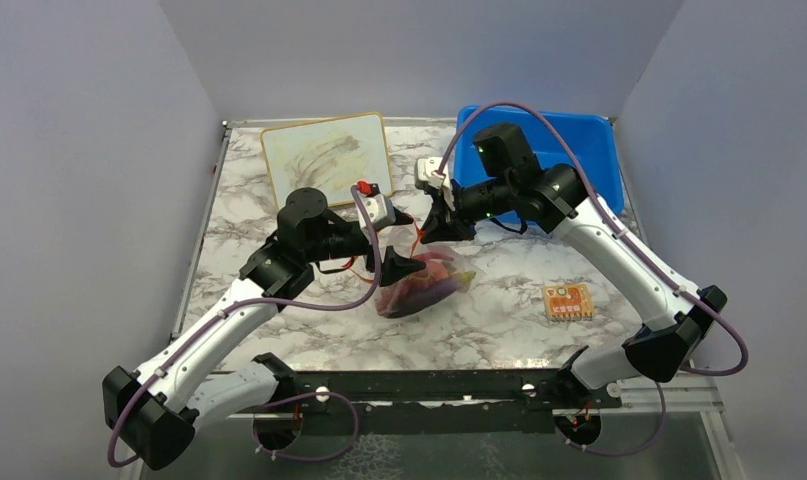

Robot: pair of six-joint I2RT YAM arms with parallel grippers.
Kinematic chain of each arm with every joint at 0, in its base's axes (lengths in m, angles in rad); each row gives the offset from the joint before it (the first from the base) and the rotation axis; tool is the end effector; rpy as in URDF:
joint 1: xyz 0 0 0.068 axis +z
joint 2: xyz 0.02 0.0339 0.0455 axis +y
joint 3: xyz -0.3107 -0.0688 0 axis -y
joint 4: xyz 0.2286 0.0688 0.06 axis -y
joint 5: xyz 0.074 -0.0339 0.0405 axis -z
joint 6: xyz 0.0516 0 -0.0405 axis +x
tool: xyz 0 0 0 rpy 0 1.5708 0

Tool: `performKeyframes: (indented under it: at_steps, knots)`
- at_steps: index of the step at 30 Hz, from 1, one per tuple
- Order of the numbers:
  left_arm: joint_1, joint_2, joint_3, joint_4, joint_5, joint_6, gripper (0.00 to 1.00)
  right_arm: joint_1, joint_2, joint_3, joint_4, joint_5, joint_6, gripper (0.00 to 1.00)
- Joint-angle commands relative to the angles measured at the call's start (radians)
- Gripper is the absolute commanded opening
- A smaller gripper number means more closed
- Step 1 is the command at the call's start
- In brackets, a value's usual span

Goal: Place the food in the zip-top bag and seal the zipper
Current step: Zip the zipper food storage bag at the center of the board.

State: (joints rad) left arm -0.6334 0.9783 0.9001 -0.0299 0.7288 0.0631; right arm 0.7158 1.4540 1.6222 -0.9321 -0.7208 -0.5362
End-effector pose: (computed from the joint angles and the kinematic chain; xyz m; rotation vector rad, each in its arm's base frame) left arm 0.1335 -0.1407 0.4011 1.1034 1.3700 -1.0293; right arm 0.1894 0.2098 0.4415 -1.6070 1.6066 0.9280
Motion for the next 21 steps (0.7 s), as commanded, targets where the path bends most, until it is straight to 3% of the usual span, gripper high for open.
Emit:
performKeyframes:
  at_steps: [1,10,21]
  knots:
    - [-0.006,0.016,0.0,0.043,-0.023,0.034,0.98,0.001,0.001,0.033,0.001,-0.069,0.011,0.01]
    - [-0.009,-0.086,-0.023,0.091,-0.053,0.092,0.95,0.005,-0.003,-0.017,-0.006,-0.047,-0.026,0.01]
    - [-0.011,-0.043,-0.03,0.038,0.087,0.186,0.83,0.007,-0.013,-0.02,0.008,-0.094,-0.056,0.01]
